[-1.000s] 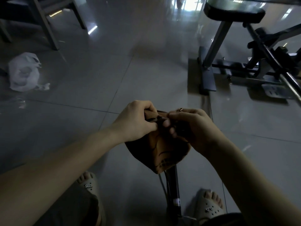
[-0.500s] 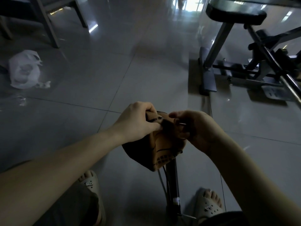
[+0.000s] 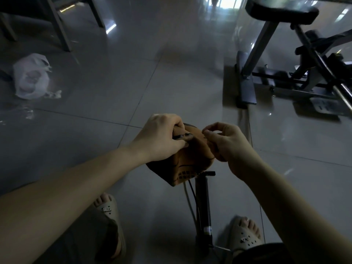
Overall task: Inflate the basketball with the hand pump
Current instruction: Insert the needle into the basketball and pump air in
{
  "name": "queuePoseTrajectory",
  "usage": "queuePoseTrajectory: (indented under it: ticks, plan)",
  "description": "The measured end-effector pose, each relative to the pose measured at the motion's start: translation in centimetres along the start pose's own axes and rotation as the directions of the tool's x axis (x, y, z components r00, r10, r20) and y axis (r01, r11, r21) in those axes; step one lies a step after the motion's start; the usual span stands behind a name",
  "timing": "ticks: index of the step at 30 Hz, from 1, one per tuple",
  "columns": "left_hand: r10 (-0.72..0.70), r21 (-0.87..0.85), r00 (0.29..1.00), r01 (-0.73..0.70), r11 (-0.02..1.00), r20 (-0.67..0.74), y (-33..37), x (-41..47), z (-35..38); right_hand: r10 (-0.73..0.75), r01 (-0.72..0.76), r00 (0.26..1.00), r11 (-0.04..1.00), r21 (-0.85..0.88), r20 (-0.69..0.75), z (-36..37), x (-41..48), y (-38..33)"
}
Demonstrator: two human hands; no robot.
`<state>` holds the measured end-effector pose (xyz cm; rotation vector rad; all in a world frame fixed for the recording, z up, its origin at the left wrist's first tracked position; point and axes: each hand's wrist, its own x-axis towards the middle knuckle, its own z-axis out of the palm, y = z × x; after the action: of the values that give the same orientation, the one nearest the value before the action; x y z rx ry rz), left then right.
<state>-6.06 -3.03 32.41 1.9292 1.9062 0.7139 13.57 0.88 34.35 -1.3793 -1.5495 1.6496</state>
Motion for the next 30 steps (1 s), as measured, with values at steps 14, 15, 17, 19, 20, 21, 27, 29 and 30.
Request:
queuePoseTrajectory:
  ticks: [14, 15, 17, 19, 20, 21, 27, 29, 30]
  plan:
    - [-0.047, 0.045, 0.998, 0.046, 0.998, 0.029, -0.1, 0.1, 0.4, 0.050, -0.101, 0.985, 0.942, 0.319, 0.167, 0.2, -0.2, 0.5]
    - [-0.045, 0.044, 0.999, 0.044, 0.998, 0.022, -0.1, 0.1, 0.4, 0.043, -0.100, 0.983, 0.939, 0.329, 0.178, 0.1, -0.2, 0.5]
    - [-0.047, 0.042, 0.999, 0.046, 0.998, 0.020, 0.0, 0.0, 0.3, 0.016, -0.085, 0.979, 0.938, 0.337, 0.202, -0.1, -0.3, 0.4]
    - [-0.045, 0.044, 0.999, 0.044, 0.998, 0.018, 0.0, 0.0, 0.2, -0.021, -0.053, 0.976, 0.943, 0.328, 0.217, -0.4, -0.3, 0.4]
    - [-0.043, 0.048, 0.999, 0.042, 0.998, 0.017, 0.0, -0.1, 0.2, -0.039, -0.034, 0.975, 0.947, 0.320, 0.219, -0.5, -0.3, 0.3]
    - [-0.041, 0.050, 0.999, 0.040, 0.998, 0.017, 0.0, -0.1, 0.2, -0.055, -0.015, 0.976, 0.949, 0.316, 0.212, -0.5, -0.3, 0.3]
    - [-0.036, 0.034, 0.999, 0.036, 0.999, 0.005, 0.1, -0.1, 0.1, -0.103, 0.065, 0.981, 0.973, 0.223, 0.163, -0.2, 0.0, 0.8]
    - [-0.038, 0.024, 0.999, 0.037, 0.999, 0.010, 0.2, -0.1, 0.1, -0.115, 0.076, 0.978, 0.973, 0.216, 0.175, -0.3, 0.0, 0.8]
    - [-0.038, 0.017, 0.999, 0.038, 0.999, 0.010, 0.2, -0.1, 0.1, -0.128, 0.090, 0.976, 0.974, 0.207, 0.174, -0.3, -0.1, 0.7]
